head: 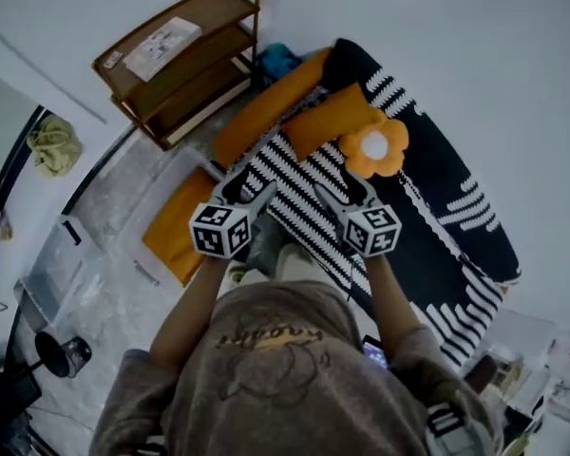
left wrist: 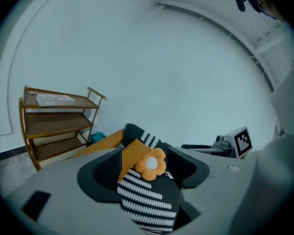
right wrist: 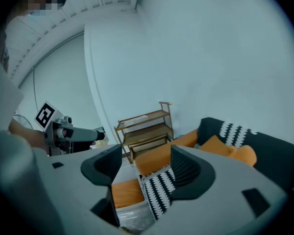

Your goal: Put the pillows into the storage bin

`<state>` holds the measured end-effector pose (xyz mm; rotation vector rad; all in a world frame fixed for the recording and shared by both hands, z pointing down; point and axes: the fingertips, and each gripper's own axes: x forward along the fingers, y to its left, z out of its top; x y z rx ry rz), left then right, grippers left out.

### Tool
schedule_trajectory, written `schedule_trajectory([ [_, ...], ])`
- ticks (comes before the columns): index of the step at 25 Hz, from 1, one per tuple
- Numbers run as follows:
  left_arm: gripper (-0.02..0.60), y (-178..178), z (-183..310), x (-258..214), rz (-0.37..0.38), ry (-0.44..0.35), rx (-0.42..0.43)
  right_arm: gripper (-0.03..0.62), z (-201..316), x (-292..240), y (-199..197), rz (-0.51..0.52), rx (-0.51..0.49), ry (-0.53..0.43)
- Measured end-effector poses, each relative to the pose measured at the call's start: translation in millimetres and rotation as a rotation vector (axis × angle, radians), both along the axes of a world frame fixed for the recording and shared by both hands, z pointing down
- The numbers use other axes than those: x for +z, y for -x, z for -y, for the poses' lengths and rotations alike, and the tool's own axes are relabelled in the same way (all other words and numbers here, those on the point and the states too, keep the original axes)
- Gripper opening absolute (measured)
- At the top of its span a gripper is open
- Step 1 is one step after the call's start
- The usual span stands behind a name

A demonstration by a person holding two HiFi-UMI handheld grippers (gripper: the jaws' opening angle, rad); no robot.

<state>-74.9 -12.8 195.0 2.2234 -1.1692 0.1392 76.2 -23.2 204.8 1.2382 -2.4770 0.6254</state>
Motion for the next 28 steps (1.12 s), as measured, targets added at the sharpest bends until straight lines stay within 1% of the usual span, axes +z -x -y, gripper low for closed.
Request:
schedule_trajectory([
  [4,0.272,-91,31,-6,0.028,-0.002,0.115,0.307,5,-3,-96,0.018,0.129,0.009],
  [7,0.272,-148,53,-7,0.046,-0.003,0.187,0.307,13,-1,-149,0.023,0.196,0.01],
  [9,0.272,-185,69,-2,0.057,0.006,0.221,0.307,23,2,-182,0.028,0.229,0.011],
  [11,0.272,-220,89,6,0.065,0.023,0.228,0.307,36,9,-214,0.038,0.258,0.018],
  [15,0.279,-278,126,27,0.074,0.06,0.211,0.31,57,32,-270,0.057,0.305,0.05],
  [17,0.281,-302,140,39,0.086,0.081,0.227,0.312,66,44,-294,0.064,0.336,0.076],
  [20,0.281,-327,162,60,0.092,0.118,0.256,0.313,81,65,-319,0.081,0.387,0.109],
  [24,0.281,-350,184,100,0.114,0.17,0.28,0.314,100,99,-346,0.093,0.449,0.149],
  [28,0.281,-362,205,147,0.129,0.224,0.28,0.326,118,141,-368,0.09,0.494,0.191],
])
